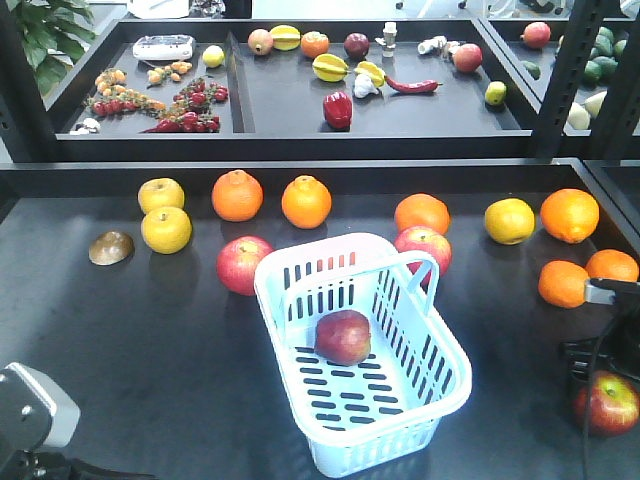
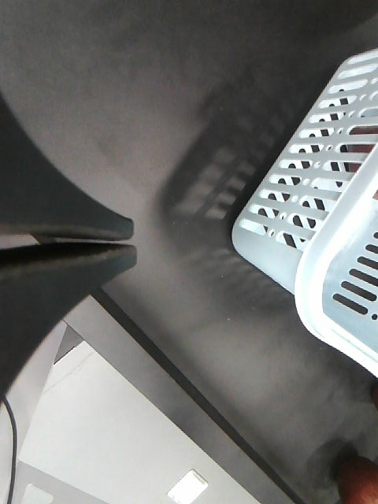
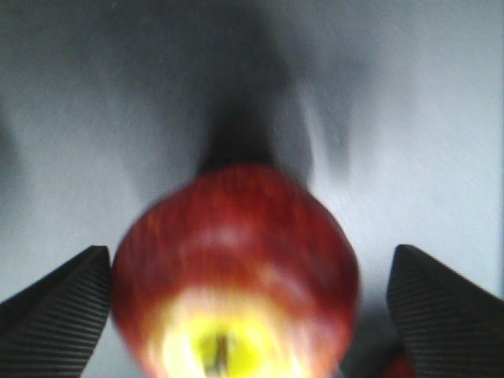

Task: Pick three apples into basket with both arms
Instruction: 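Move the right gripper back to another red apple and grasp it, then lower the second apple into the basket and open the right gripper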

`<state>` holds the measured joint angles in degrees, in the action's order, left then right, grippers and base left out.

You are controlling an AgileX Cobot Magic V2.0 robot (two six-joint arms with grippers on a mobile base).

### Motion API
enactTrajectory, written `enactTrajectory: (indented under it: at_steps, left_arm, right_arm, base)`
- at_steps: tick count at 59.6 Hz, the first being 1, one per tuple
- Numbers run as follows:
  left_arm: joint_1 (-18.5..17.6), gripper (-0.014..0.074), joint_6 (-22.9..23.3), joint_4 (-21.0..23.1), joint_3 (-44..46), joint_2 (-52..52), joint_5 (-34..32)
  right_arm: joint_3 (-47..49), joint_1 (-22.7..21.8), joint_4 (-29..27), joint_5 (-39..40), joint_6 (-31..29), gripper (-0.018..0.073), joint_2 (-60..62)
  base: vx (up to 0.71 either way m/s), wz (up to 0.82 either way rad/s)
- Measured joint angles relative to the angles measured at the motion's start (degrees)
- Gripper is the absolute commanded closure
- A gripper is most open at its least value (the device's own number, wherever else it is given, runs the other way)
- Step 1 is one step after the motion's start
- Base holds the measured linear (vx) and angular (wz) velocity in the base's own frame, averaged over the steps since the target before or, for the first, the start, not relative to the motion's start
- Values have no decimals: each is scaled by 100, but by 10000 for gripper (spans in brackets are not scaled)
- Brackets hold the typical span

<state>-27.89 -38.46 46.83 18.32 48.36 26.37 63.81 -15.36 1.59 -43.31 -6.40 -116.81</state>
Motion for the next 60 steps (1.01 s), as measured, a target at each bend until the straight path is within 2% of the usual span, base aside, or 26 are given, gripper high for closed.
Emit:
enactTrajectory:
  at_steps: [11,17,28,33,44,48,55,60]
  left_arm:
    - [0,602,0,0,0,0,-6]
    - [0,602,0,0,0,0,-6]
    - [0,602,0,0,0,0,-6]
    - [0,602,0,0,0,0,-6]
    - [0,602,0,0,0,0,-17]
    - [0,602,0,0,0,0,-23]
    - [0,602,0,0,0,0,-66]
    - [0,602,0,0,0,0,-94]
  right_arm:
    - [0,6,-6,28,-8,80,-76]
    - [0,6,-109,9,-153,219,-43]
    - [0,6,-811,-83,-666,488,469]
    - [0,6,-1335,-270,-1222,575,912]
    - [-18,29,-3006,-1016,-2598,564,2326]
    - [-24,136,-3472,-1118,-2891,564,2814]
    - [-24,531,-3732,-1298,-3031,561,3475]
    - [-24,1087,-3769,-1409,-3002,559,3721]
  base:
    - [0,0]
    - [0,0]
    - [0,0]
    - [0,0]
    - [0,0]
    - [0,0]
    - [0,0]
    - [0,0]
